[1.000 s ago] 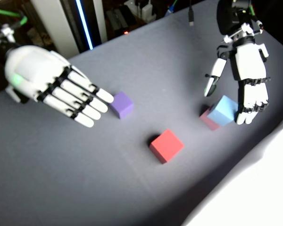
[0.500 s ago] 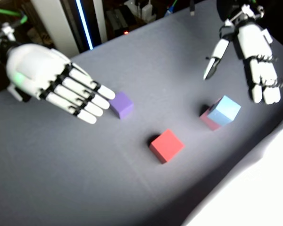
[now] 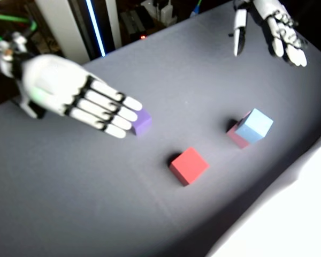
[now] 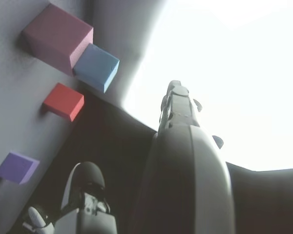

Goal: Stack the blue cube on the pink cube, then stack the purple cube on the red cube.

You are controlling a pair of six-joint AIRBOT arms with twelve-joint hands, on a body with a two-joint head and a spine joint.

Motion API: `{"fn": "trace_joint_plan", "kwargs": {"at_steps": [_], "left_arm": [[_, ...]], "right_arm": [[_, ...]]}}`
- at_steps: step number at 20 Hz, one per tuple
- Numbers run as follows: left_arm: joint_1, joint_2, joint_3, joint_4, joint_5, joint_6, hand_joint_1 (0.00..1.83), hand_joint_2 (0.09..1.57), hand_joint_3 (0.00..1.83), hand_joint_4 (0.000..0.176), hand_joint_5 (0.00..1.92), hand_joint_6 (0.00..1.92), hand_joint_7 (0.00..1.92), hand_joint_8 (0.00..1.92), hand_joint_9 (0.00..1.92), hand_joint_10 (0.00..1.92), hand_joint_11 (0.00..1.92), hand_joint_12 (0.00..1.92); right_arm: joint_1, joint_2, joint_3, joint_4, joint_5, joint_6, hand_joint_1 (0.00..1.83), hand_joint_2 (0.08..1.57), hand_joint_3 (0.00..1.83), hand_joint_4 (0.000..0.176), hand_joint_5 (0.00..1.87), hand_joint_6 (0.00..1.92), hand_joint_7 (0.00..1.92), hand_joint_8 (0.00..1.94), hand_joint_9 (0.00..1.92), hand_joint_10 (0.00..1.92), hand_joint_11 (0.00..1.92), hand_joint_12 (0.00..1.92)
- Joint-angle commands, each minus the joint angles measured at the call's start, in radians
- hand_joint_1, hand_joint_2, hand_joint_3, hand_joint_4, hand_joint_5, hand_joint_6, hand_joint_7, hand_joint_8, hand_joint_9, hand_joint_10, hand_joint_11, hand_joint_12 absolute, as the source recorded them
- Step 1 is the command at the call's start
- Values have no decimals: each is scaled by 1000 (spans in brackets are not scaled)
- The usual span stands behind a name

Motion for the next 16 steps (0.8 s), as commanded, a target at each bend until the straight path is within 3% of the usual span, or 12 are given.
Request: {"fn": "trace_joint_plan", "kwargs": {"at_steps": [1, 2, 3, 7, 8, 9, 10, 11, 12, 13, 15, 16], "left_arm": [[-2, 13, -1, -9, -148, -5, 762, 1349, 9, 176, 0, 0, 0, 0, 0, 0, 0, 0], [23, 15, -9, -23, -162, -11, 784, 1346, 6, 176, 0, 0, 0, 0, 0, 0, 0, 0], [37, 15, -12, -30, -169, -14, 792, 1349, 6, 159, 0, 0, 0, 0, 0, 0, 0, 0], [81, 17, -31, -48, -206, -19, 717, 1363, 8, 128, 0, 0, 0, 0, 0, 0, 0, 0], [86, 18, -32, -49, -211, -22, 714, 1364, 8, 124, 0, 0, 0, 0, 0, 0, 0, 0], [90, 18, -33, -49, -214, -26, 711, 1364, 7, 116, 0, 0, 0, 0, 0, 0, 0, 0], [91, 18, -33, -50, -215, -27, 724, 1369, 8, 101, 0, 0, 0, 0, 0, 0, 0, 0], [92, 18, -33, -50, -216, -28, 727, 1370, 8, 99, 0, 0, 0, 0, 0, 0, 0, 0], [93, 18, -34, -50, -217, -30, 716, 1373, 8, 102, 0, 0, 0, 0, 0, 0, 0, 0], [97, 18, -35, -50, -221, -32, 730, 1379, 8, 91, 0, 0, 0, 0, 0, 0, 0, 0], [107, 20, -38, -52, -231, -33, 737, 1384, 10, 92, 0, 0, 0, 0, 0, 0, 0, 0], [109, 21, -38, -53, -232, -33, 723, 1388, 9, 86, 0, 0, 0, 0, 0, 0, 0, 0]], "right_arm": [[14, -4, 9, -6, 65, 4, 837, 1135, 0, 16, 0, 0, 0, 0, 0, 0, 6, 3], [30, -26, 28, -2, 39, 4, 854, 1137, 0, 7, 0, 0, 0, 0, 0, 0, 1, 1], [42, -38, 39, 1, 23, 4, 846, 1142, 0, 0, 0, 0, 0, 0, 0, 0, 0, 0], [101, -104, 107, 14, -84, 4, 805, 1175, 0, 0, 0, 0, 0, 0, 0, 0, 43, 23], [111, -115, 120, 15, -101, 4, 903, 1191, 0, 0, 91, 18, 173, 41, 130, 155, 8, 811], [121, -127, 133, 17, -119, 4, 1018, 1190, 0, 0, 191, 358, 298, 544, 180, 873, 1, 1522], [133, -135, 143, 18, -136, -1, 1164, 1253, 0, 0, 497, 1171, 725, 1278, 650, 1390, 535, 1839], [145, -139, 147, 30, -149, -26, 1185, 1283, 2, 0, 595, 1246, 748, 1593, 880, 1658, 857, 1905], [158, -140, 147, 37, -153, -57, 1192, 1284, 0, 0, 622, 1281, 763, 1621, 854, 1650, 834, 1885], [171, -139, 148, 36, -152, -62, 1176, 1305, 7, 0, 581, 1362, 733, 1672, 818, 1665, 815, 1865], [199, -135, 148, 15, -139, -64, 1136, 1316, 1, 0, 547, 1508, 732, 1550, 739, 1429, 665, 1723], [213, -127, 145, 6, -132, -64, 1281, 1298, 3, 0, 511, 1503, 680, 1481, 702, 1606, 605, 1690]]}}
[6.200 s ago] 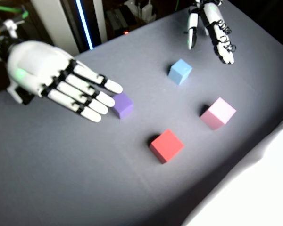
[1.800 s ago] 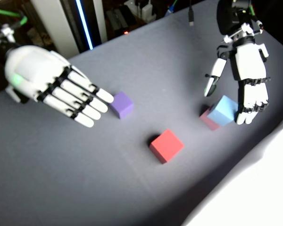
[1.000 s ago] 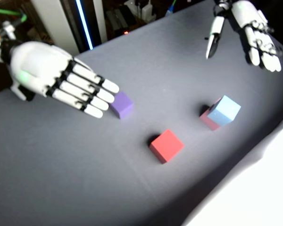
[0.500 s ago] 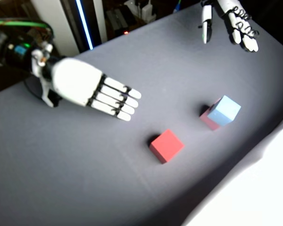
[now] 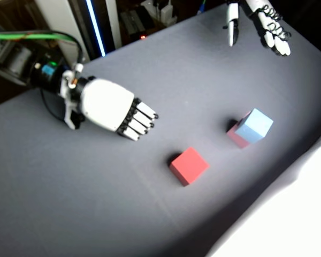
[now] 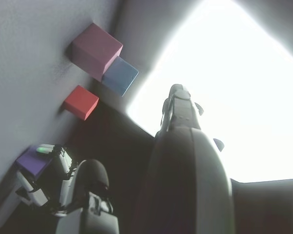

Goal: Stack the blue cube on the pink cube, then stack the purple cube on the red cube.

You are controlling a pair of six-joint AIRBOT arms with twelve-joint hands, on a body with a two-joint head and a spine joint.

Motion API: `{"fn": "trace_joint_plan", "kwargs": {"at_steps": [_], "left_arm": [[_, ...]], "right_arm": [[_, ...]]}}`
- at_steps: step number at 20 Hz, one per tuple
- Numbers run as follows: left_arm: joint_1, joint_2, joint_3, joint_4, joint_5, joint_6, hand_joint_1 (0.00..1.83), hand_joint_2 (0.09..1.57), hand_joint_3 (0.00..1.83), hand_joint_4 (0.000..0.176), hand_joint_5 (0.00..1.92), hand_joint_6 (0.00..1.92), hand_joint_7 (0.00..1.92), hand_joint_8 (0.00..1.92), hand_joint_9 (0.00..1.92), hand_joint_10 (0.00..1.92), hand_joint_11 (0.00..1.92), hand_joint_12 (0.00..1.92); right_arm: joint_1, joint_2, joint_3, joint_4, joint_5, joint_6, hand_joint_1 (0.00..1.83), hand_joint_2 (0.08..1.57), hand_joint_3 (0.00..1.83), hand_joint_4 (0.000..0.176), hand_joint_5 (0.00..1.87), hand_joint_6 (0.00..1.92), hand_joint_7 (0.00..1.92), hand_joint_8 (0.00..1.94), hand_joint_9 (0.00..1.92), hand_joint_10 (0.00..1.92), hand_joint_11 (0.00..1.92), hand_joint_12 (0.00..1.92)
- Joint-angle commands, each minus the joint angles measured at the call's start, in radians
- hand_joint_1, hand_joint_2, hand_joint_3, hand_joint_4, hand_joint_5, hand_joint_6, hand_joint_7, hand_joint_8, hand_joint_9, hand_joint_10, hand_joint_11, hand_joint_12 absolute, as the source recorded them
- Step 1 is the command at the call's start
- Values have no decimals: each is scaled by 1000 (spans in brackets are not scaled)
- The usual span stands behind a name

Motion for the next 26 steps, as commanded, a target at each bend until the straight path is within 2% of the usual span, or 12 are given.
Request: {"fn": "trace_joint_plan", "kwargs": {"at_steps": [1, 3, 4, 8, 10, 12, 14, 16, 17, 18, 19, 26], "left_arm": [[-2, 10, 1, -4, -133, -4, 714, 1386, 8, 83, 0, 0, 0, 0, 0, 0, 0, 0], [1, 10, 0, -5, -133, -5, 730, 1384, 4, 72, 0, 0, 0, 0, 0, 0, 0, 0], [3, 10, 0, -5, -133, -7, 711, 1384, 4, 82, 0, 0, 0, 0, 0, 0, 0, 0], [13, 6, 0, -7, -133, -16, 700, 1370, 0, 77, 0, 0, 0, 0, 0, 0, 0, 0], [16, 3, 1, -9, -130, -18, 712, 1373, 0, 75, 0, 0, 0, 0, 0, 0, 0, 0], [17, 2, 4, -9, -116, -20, 751, 1378, 0, 58, 0, 0, 0, 0, 0, 0, 0, 0], [17, -1, 6, -9, -112, -21, 779, 1377, 0, 49, 0, 0, 0, 0, 0, 0, 0, 0], [17, -2, 8, -8, -112, -23, 793, 1373, 0, 57, 0, 0, 0, 0, 0, 0, 0, 0], [17, -4, 9, -8, -111, -25, 778, 1370, 0, 64, 0, 0, 0, 0, 0, 0, 0, 0], [17, -6, 11, -8, -111, -28, 758, 1364, 0, 74, 0, 0, 0, 0, 0, 0, 0, 0], [18, -10, 15, -7, -112, -32, 756, 1364, 0, 67, 5, 2, 0, 0, 0, 0, 0, 0], [18, -32, 35, 0, -110, -55, 692, 1357, 0, 70, 8, 1, 0, 0, 0, 0, 0, 0]], "right_arm": [[24, 17, -3, -20, 138, 1, 1310, 1295, 1, 0, 517, 1510, 669, 1469, 682, 1640, 553, 1694], [49, 31, -3, -36, 147, 1, 1211, 1297, 4, 0, 566, 1364, 750, 1605, 821, 1703, 761, 1876], [69, 36, 1, -42, 148, -2, 1175, 1316, 6, 0, 540, 1396, 736, 1665, 813, 1718, 782, 1912], [161, 39, 47, -42, 121, -18, 1105, 1320, 1, 0, 560, 1604, 699, 1460, 704, 1149, 575, 1614], [237, 20, 90, -38, 52, -51, 1140, 1286, 0, 0, 612, 1448, 761, 1463, 758, 1275, 599, 1723], [293, -10, 133, -14, -4, -89, 1296, 1270, 4, 0, 633, 1404, 677, 1418, 698, 1624, 505, 1797], [339, -41, 175, 24, -45, -137, 1310, 1295, 3, 0, 616, 1482, 629, 1485, 596, 1684, 325, 1776], [374, -72, 224, 36, -88, -137, 1121, 1360, 2, 0, 692, 1491, 394, 1741, 215, 1473, 66, 1912], [389, -88, 250, 45, -111, -139, 1265, 1313, 0, 0, 651, 1342, 564, 1614, 536, 1713, 326, 1919], [400, -105, 273, 58, -127, -143, 1297, 1303, 0, 0, 660, 1415, 584, 1518, 558, 1728, 317, 1857], [407, -122, 299, 70, -140, -145, 1306, 1301, 0, 0, 681, 1263, 592, 1590, 579, 1799, 368, 1905], [419, -202, 415, 143, -215, -145, 1321, 1275, 2, 0, 594, 1473, 672, 1405, 681, 1608, 462, 1594]]}}
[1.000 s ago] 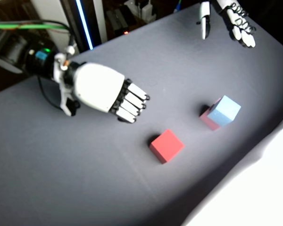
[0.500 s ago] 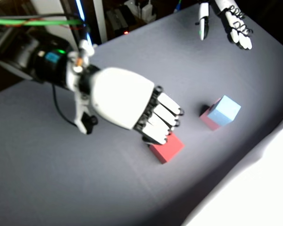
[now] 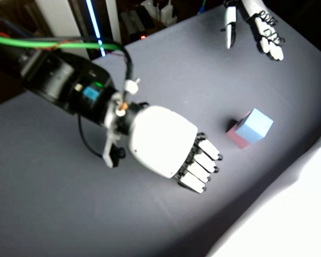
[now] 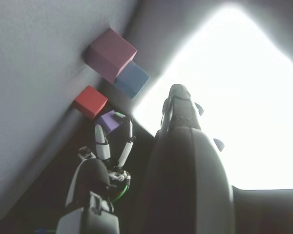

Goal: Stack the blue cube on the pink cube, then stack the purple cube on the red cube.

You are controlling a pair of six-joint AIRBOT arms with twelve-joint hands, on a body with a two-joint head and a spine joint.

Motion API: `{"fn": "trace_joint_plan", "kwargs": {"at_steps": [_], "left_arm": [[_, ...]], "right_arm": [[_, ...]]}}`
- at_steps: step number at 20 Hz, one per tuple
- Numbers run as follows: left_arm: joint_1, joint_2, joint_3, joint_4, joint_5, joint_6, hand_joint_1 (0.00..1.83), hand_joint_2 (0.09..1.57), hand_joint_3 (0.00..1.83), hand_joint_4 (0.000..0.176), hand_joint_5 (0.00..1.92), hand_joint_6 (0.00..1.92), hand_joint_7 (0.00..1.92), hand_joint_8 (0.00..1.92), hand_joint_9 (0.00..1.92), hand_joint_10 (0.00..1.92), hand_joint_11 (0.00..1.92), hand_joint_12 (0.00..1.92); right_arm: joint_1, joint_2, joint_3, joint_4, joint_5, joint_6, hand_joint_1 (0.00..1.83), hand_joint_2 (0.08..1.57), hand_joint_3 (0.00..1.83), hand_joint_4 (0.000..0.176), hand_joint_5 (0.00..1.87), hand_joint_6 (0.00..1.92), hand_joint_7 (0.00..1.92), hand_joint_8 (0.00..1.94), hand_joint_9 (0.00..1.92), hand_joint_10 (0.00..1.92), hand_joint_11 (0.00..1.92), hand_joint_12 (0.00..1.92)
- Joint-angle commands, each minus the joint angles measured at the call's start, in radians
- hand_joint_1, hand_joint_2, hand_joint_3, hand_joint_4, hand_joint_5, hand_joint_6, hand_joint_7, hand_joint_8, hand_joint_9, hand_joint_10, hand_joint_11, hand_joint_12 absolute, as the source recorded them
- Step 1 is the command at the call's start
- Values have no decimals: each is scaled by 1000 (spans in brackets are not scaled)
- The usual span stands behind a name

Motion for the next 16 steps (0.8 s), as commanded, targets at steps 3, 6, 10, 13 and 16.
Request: {"fn": "trace_joint_plan", "kwargs": {"at_steps": [3, 6, 10, 13, 16], "left_arm": [[-5, -6, 11, -4, -131, -11, 659, 1355, 0, 81, 3, 0, 0, 0, 0, 0, 0, 0], [-5, -12, 16, -4, -134, -17, 663, 1352, 0, 94, 4, 0, 0, 0, 0, 0, 0, 0], [-5, -13, 17, -5, -138, -20, 685, 1338, 0, 105, 10, 2, 0, 0, 0, 0, 0, 0], [-4, -13, 17, -8, -139, -23, 772, 1299, 0, 122, 22, 5, 0, 0, 0, 0, 0, 0], [-3, -14, 16, -10, -140, -27, 839, 1274, 0, 124, 26, 4, 0, 0, 0, 0, 0, 0]], "right_arm": [[16, -10, 25, 2, 93, -1, 1103, 1317, 0, 9, 609, 1587, 661, 1448, 699, 877, 487, 1422], [16, -20, 34, 7, 85, -1, 1080, 1341, 5, 14, 552, 1648, 622, 1522, 602, 768, 219, 1536], [16, -20, 34, 10, 81, -1, 892, 1305, 0, 24, 176, 113, 182, 87, 99, 699, 2, 1513], [16, -20, 30, 10, 82, -1, 731, 1305, 1, 57, 6, 1, 4, 0, 2, 25, 0, 406], [16, -19, 17, 10, 92, -1, 696, 1305, 2, 67, 0, 0, 0, 0, 0, 0, 0, 4]]}}
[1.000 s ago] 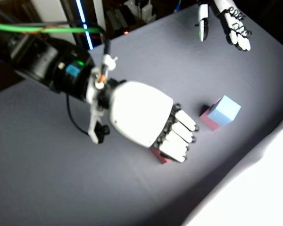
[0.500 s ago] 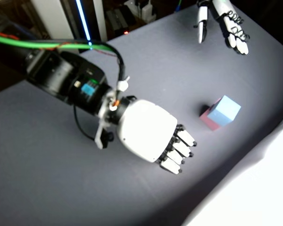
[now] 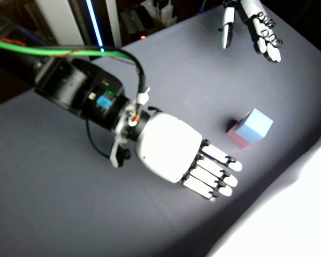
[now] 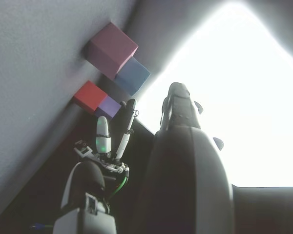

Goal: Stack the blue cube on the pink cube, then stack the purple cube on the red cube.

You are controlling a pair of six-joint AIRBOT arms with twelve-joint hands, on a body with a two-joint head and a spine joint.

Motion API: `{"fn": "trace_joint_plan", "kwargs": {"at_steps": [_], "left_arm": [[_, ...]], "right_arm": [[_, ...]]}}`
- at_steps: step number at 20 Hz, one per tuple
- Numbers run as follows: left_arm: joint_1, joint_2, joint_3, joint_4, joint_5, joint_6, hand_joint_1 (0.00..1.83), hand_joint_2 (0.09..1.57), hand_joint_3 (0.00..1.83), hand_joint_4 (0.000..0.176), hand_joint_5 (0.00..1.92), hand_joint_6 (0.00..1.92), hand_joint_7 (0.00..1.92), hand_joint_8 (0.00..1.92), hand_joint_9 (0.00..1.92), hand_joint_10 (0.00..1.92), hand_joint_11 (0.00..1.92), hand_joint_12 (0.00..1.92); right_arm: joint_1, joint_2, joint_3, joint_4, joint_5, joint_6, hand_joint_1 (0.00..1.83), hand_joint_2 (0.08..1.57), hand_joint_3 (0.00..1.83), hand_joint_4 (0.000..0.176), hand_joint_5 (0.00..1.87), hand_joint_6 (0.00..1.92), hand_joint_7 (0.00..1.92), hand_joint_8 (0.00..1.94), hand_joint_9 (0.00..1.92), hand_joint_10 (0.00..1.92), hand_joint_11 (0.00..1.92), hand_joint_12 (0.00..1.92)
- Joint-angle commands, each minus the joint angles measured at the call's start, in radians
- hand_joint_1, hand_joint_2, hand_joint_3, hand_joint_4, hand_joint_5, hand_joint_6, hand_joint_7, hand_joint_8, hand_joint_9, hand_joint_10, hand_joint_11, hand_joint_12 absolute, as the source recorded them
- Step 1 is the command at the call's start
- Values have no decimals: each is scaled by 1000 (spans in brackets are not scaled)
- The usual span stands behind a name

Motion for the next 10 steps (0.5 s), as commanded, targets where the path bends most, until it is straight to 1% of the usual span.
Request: {"fn": "trace_joint_plan", "kwargs": {"at_steps": [1, 2, 4, 5, 6, 7, 8, 9, 10], "left_arm": [[-3, -2, 2, -3, -129, -5, 862, 1269, 0, 122, 26, 3, 0, 0, 0, 0, 0, 0], [-2, -2, 1, -4, -130, -5, 867, 1263, 0, 130, 28, 4, 0, 0, 0, 0, 0, 0], [4, 0, -5, -10, -135, -5, 884, 1250, 0, 138, 31, 4, 0, 0, 0, 0, 0, 0], [9, 1, -7, -15, -137, -5, 890, 1249, 0, 140, 27, 1, 0, 0, 0, 0, 0, 0], [15, 3, -10, -20, -143, -5, 913, 1241, 0, 138, 30, 2, 0, 0, 0, 0, 0, 0], [22, 6, -15, -27, -151, -5, 919, 1236, 0, 130, 29, 1, 0, 0, 0, 0, 0, 0], [29, 10, -20, -32, -160, -5, 886, 1228, 0, 143, 24, 0, 0, 0, 0, 0, 0, 0], [33, 13, -24, -36, -168, -5, 793, 1226, 0, 149, 10, 0, 0, 0, 0, 0, 0, 0], [40, 17, -30, -41, -179, -5, 730, 1221, 0, 149, 8, 1, 0, 0, 0, 0, 0, 0]], "right_arm": [[14, 12, -8, -8, 128, 0, 696, 1282, 0, 101, 0, 0, 0, 0, 0, 0, 0, 0], [14, 20, -17, -8, 137, 0, 693, 1265, 0, 143, 0, 0, 0, 0, 0, 0, 0, 0], [14, 45, -52, -8, 172, 0, 678, 1265, 0, 163, 0, 0, 0, 0, 0, 0, 0, 0], [14, 57, -66, -8, 187, 0, 638, 1271, 0, 146, 0, 0, 0, 0, 0, 0, 0, 0], [14, 72, -90, -13, 210, 0, 629, 1267, 0, 124, 0, 0, 0, 0, 0, 0, 0, 0], [14, 98, -124, -28, 239, 0, 610, 1269, 0, 129, 0, 0, 0, 0, 0, 0, 0, 0], [4, 133, -169, -45, 281, 0, 554, 1244, 0, 156, 0, 0, 0, 0, 0, 0, 0, 0], [-10, 160, -200, -54, 313, 0, 471, 1224, 0, 143, 0, 0, 0, 0, 0, 0, 0, 0], [-40, 196, -253, -65, 377, 0, 469, 1217, 0, 144, 0, 0, 0, 0, 0, 0, 0, 0]]}}
